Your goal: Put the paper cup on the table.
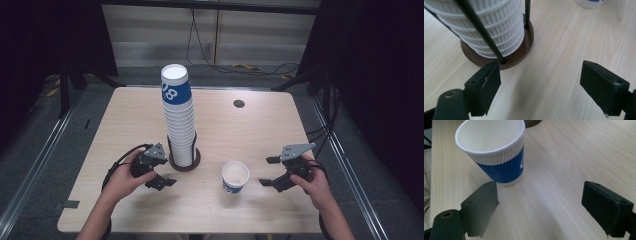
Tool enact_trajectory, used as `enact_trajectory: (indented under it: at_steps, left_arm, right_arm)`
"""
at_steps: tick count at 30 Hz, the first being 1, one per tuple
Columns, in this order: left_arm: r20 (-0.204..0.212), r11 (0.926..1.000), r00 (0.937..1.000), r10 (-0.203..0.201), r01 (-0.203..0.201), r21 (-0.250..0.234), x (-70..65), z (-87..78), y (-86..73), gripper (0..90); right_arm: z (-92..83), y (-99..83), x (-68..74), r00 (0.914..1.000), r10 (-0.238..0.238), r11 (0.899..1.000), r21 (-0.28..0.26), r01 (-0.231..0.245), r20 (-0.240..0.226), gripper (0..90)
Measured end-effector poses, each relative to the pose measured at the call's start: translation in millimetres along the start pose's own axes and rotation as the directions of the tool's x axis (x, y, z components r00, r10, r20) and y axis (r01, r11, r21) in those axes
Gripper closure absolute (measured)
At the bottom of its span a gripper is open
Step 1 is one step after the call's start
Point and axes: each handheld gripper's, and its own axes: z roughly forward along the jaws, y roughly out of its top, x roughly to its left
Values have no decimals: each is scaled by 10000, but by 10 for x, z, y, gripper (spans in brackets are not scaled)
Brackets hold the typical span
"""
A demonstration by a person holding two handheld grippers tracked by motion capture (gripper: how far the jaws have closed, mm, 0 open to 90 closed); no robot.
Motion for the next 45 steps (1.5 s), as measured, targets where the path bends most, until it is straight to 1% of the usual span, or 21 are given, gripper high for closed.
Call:
enact_trajectory:
  at_steps: [2,4,5,6,8,10,13,16,18,19,21,26,28,30,31,35,37,41,42,43,45]
  left_arm:
    - [-19,10000,10000,92,-92,-3,18,-10,-7,167]
    - [-86,9998,9999,-81,80,-178,39,-27,-43,168]
    - [-192,9999,9998,15,-18,-161,54,-34,-53,168]
    - [-138,9996,9998,-137,134,-267,59,-38,-65,168]
    - [-147,9997,9998,-105,102,-226,87,-55,-87,168]
    - [-164,9991,9996,-210,204,-374,101,-54,-114,167]
    - [-203,9995,9997,-96,90,-303,131,-68,-145,168]
    - [-226,9983,9992,-328,317,-485,149,-74,-176,167]
    - [-227,9988,9991,-345,337,-355,177,-96,-197,167]
    - [-251,9976,9987,-441,428,-536,179,-87,-213,167]
    - [-274,9984,9989,-380,368,-432,210,-109,-239,168]
    - [-337,9960,9972,-665,644,-625,271,-101,-333,168]
    - [-472,9976,9972,-582,563,-410,299,-101,-370,168]
    - [-441,9957,9964,-721,694,-608,314,-81,-407,168]
    - [-476,9968,9966,-666,643,-484,326,-86,-420,169]
    - [-470,9962,9965,-687,660,-573,365,-77,-482,170]
    - [-481,9944,9953,-845,812,-669,378,-68,-514,169]
    - [-608,9938,9936,-951,912,-630,412,-80,-574,169]
    - [-693,9954,9941,-831,795,-543,427,-88,-583,169]
    - [-733,9952,9936,-865,828,-521,429,-91,-595,169]
    - [-823,9938,9921,-951,898,-655,438,-101,-610,169]
  right_arm:
    - [-5,-14,-7,10000,7,10000,3,-7,92,129]
    - [0,-52,-29,9999,110,9999,48,-110,129,129]
    - [2,-60,-30,9998,156,9998,87,-157,135,129]
    - [7,-69,-34,9998,138,9999,68,-139,139,129]
    - [11,-83,-39,9997,150,9999,63,-152,186,129]
    - [12,-93,-49,9994,234,9997,-16,-234,243,129]
    - [16,-108,-61,9992,281,9996,-52,-280,301,129]
    - [31,-130,-73,9992,250,9997,14,-250,308,129]
    - [44,-143,-77,9992,247,9997,53,-248,304,129]
    - [49,-150,-77,9992,251,9996,98,-254,326,129]
    - [55,-163,-78,9993,164,9998,126,-168,323,129]
    - [68,-212,-99,9989,262,9993,274,-273,397,129]
    - [73,-227,-105,9985,307,9991,279,-319,448,129]
    - [80,-241,-115,9979,346,9987,357,-366,545,129]
    - [84,-252,-122,9978,333,9986,380,-355,578,129]
    - [100,-296,-144,9968,387,9981,457,-419,704,129]
    - [103,-310,-151,9966,469,9977,447,-500,683,130]
    - [119,-336,-166,9962,469,9973,528,-509,739,130]
    - [122,-345,-175,9964,446,9973,552,-486,715,130]
    - [124,-354,-179,9959,502,9969,574,-546,753,129]
    - [124,-373,-190,9954,525,9965,603,-574,798,130]
